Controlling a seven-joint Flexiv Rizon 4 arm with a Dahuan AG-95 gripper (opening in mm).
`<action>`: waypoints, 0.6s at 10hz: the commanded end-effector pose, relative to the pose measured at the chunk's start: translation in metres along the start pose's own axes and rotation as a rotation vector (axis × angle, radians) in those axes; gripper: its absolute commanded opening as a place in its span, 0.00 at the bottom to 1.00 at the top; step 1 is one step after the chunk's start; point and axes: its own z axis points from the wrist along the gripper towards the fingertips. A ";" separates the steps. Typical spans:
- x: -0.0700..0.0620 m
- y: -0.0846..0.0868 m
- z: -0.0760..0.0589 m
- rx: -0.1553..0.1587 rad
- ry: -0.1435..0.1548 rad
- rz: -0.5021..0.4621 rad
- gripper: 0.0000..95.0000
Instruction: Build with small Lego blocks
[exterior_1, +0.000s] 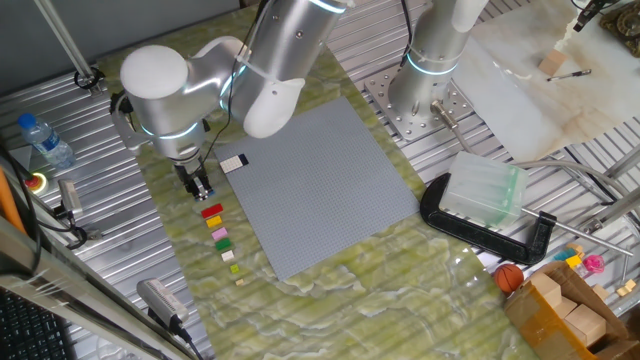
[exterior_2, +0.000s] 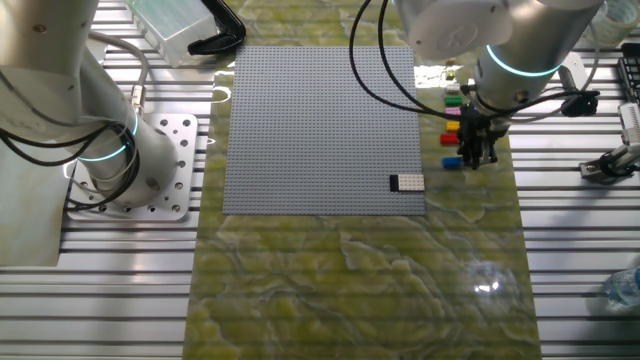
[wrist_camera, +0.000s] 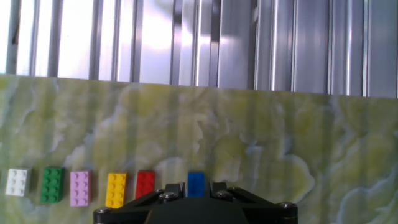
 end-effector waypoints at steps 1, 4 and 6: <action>0.000 0.001 0.000 -0.004 0.014 -0.002 0.20; 0.001 0.001 0.003 -0.002 0.016 0.002 0.20; 0.004 0.002 0.007 -0.002 0.013 0.002 0.20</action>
